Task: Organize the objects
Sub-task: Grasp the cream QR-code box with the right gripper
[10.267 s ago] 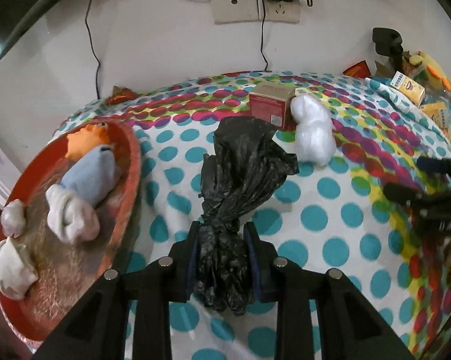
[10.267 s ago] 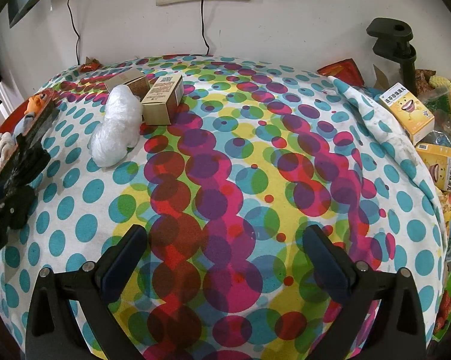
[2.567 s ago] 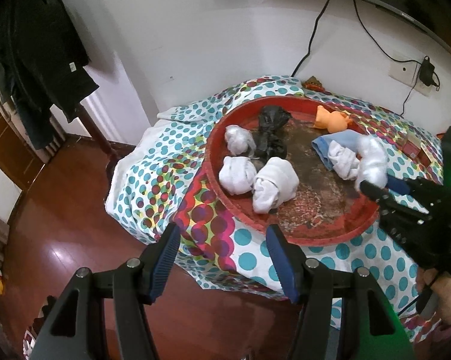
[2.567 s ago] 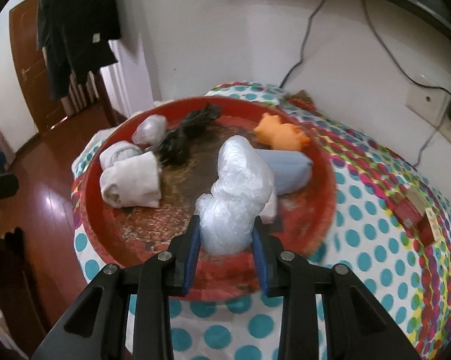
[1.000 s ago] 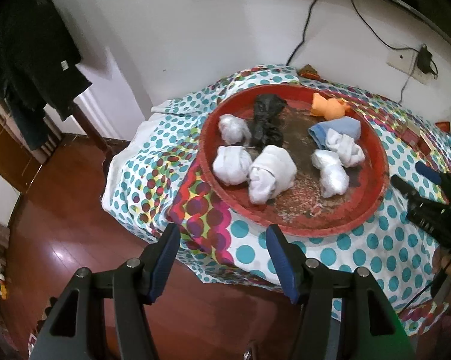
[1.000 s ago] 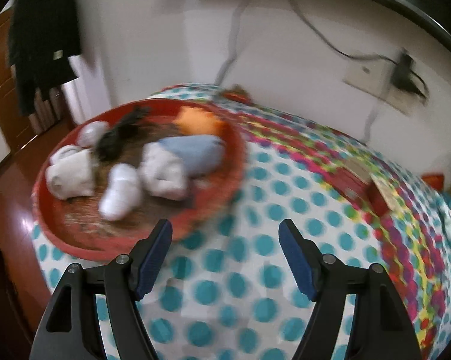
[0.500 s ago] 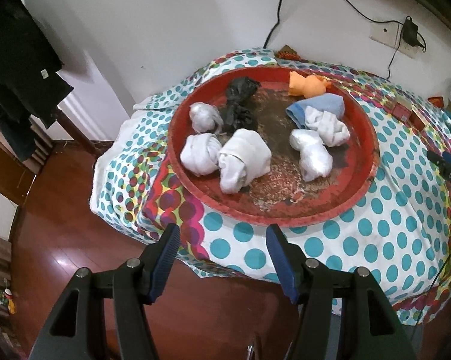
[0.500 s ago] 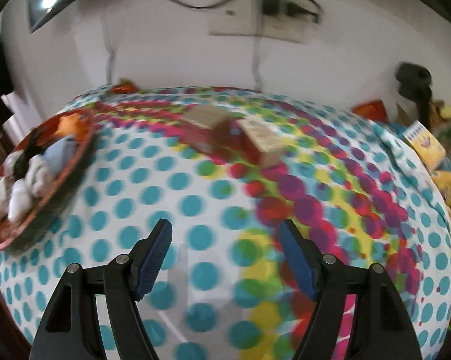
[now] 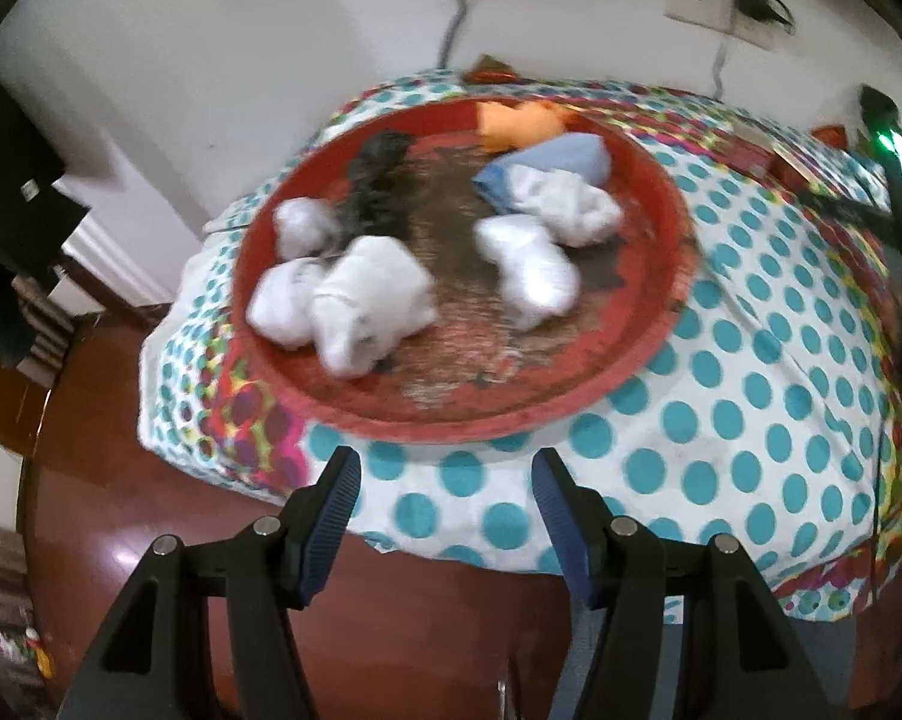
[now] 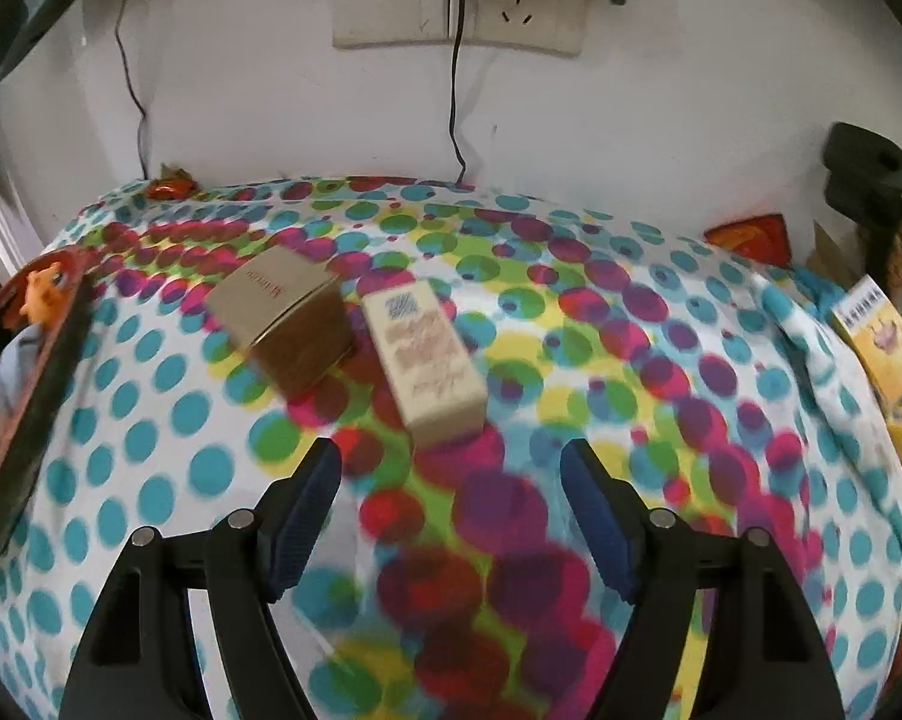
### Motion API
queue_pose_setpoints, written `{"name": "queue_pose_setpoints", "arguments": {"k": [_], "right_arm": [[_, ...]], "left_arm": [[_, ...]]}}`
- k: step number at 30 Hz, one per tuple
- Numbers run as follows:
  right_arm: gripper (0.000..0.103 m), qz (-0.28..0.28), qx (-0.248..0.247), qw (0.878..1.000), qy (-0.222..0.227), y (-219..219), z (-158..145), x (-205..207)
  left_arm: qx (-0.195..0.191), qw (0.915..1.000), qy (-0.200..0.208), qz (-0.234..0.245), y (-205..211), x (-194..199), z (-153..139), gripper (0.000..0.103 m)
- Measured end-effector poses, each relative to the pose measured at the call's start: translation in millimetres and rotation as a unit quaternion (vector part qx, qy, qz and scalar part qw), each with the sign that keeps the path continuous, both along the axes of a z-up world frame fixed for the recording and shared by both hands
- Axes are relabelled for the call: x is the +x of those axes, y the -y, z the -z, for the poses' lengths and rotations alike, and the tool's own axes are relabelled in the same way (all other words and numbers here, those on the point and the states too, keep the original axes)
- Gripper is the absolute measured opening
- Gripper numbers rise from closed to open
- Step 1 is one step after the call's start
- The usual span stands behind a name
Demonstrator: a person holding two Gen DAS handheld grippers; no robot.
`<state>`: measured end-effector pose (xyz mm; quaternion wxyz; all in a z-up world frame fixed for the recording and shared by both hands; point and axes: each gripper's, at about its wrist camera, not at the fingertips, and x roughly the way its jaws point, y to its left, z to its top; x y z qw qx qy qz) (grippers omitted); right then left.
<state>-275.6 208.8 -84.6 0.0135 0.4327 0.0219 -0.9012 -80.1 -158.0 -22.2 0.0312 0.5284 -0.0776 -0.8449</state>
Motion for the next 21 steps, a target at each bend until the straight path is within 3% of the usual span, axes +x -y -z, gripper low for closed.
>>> {"name": "queue_pose_setpoints", "arguments": {"k": [4,7,10,11,12,21], "right_arm": [[0.073,-0.009,0.01,1.0,0.011,0.5,6.4,-24.4],[0.067,-0.021,-0.007,1.0,0.01,-0.5,7.5,-31.0],[0.044,-0.035,-0.009,0.999,0.005,4.0,5.7,-28.5],[0.032,-0.039,-0.008,0.999,0.003,5.5,5.0,-25.5],[0.028,-0.043,-0.01,0.999,0.002,6.1,4.3,-21.6],[0.028,-0.031,-0.013,0.999,0.002,-19.9,2.4,45.1]], "left_arm": [[0.001,0.9992,0.016,0.038,-26.5,-1.4,14.3,0.061],[0.004,0.9974,0.022,0.068,-45.6,0.5,22.7,0.061],[0.014,0.9952,0.023,0.094,-62.6,2.2,29.2,0.061],[0.016,0.9947,0.023,0.099,-66.7,2.4,30.7,0.061],[0.016,0.9941,0.023,0.105,-71.7,2.7,33.0,0.061],[0.012,0.9894,0.031,0.141,-116.7,2.3,54.3,0.061]]}}
